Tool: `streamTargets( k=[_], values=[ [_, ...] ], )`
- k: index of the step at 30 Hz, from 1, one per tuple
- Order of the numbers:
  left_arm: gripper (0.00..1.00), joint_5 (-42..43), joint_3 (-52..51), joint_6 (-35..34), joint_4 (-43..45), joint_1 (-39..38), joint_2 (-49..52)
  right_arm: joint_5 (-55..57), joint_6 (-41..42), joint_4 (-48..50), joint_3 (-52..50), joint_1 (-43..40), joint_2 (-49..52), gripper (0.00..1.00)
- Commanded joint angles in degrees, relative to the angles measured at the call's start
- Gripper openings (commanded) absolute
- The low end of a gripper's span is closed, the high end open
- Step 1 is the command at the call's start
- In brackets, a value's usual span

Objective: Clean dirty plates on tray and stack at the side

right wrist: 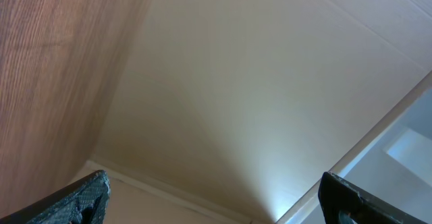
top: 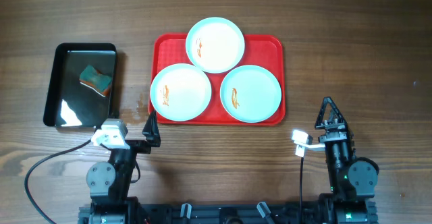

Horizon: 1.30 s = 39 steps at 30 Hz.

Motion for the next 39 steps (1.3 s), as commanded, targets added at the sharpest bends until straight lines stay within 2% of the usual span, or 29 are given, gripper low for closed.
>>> streamTargets(
  k=[1,3,5,6,8,9,10,11,13,16,17,18,20,23,25,29,32,34,36,39],
  values=[
    [1.00,-0.63,-0.48,0.90,0.57,-0.52,0.13,1.03,-2.38,0.20,-0.04,-0.13,0.39,1.00],
    [1.00,11.52,-0.48,-11.47,3.58,-0.52,0.13,1.03,-2.38,0.20,-0.04,-0.13,0.39,1.00],
    [1.00,36.70,-0.46,-33.38,4.52,-0.52,0.13,1.03,-2.38,0.20,-0.04,-0.13,0.39,1.00],
    [1.00,39.91,-0.48,-39.63,5.75,-0.52,0.13,1.03,-2.38,0.20,-0.04,-0.13,0.39,1.00],
    [1.00,40.00,-0.46,-49.75,8.17,-0.52,0.13,1.03,-2.38,0.20,-0.04,-0.13,0.39,1.00],
    [1.00,40.04,-0.46,-54.75,20.31,-0.52,0.13,1.03,-2.38,0.20,-0.04,-0.13,0.39,1.00],
    [1.00,39.63,-0.28,-54.84,30.01,-0.52,0.13,1.03,-2.40,0.20,-0.04,-0.13,0.39,1.00],
    [1.00,38.10,0.57,-54.51,34.32,-0.44,0.13,1.03,-2.38,0.20,-0.04,-0.13,0.39,1.00],
    [0.99,32.48,5.18,-50.84,29.66,0.28,0.46,1.03,-2.38,0.20,-0.04,-0.13,0.39,1.00],
    [0.99,20.52,19.89,-32.65,-0.33,2.05,6.25,1.03,-2.36,0.20,-0.04,-0.13,0.39,1.00],
    [0.99,13.42,26.27,-27.28,-11.63,2.47,10.58,1.03,-2.38,0.20,-0.04,-0.13,0.39,1.00],
    [0.99,5.68,32.41,-24.68,-20.59,2.67,15.61,1.03,-2.38,0.20,-0.04,-0.13,0.39,1.00],
    [1.00,-4.09,43.47,-20.96,-32.28,2.67,27.04,1.03,-2.38,0.20,-0.04,-0.13,0.39,1.00],
    [1.00,-7.39,58.25,-16.79,-43.87,2.67,44.11,1.03,-2.38,0.20,-0.04,-0.13,0.39,1.00],
    [1.00,-7.45,65.79,-16.83,-47.63,2.67,52.85,1.03,-2.40,0.20,-0.04,-0.13,0.39,1.00],
    [1.00,-8.59,74.10,-16.63,-46.82,2.69,65.48,1.03,-2.36,0.20,-0.04,-0.13,0.39,1.00],
    [1.00,-15.43,85.88,-23.89,-56.13,4.24,78.79,1.03,-2.38,0.20,-0.04,-0.13,0.39,1.00],
    [1.00,-17.03,93.83,-24.50,-61.48,6.16,89.00,1.03,-2.36,0.20,-0.04,-0.13,0.39,1.00],
    [1.00,-17.27,95.06,-21.49,-60.52,7.61,94.68,1.03,-2.38,0.20,-0.04,-0.13,0.39,1.00],
    [1.00,-18.05,95.06,-21.73,-58.49,10.73,102.44,1.03,-2.38,0.20,-0.04,-0.13,0.39,1.00]
  ],
)
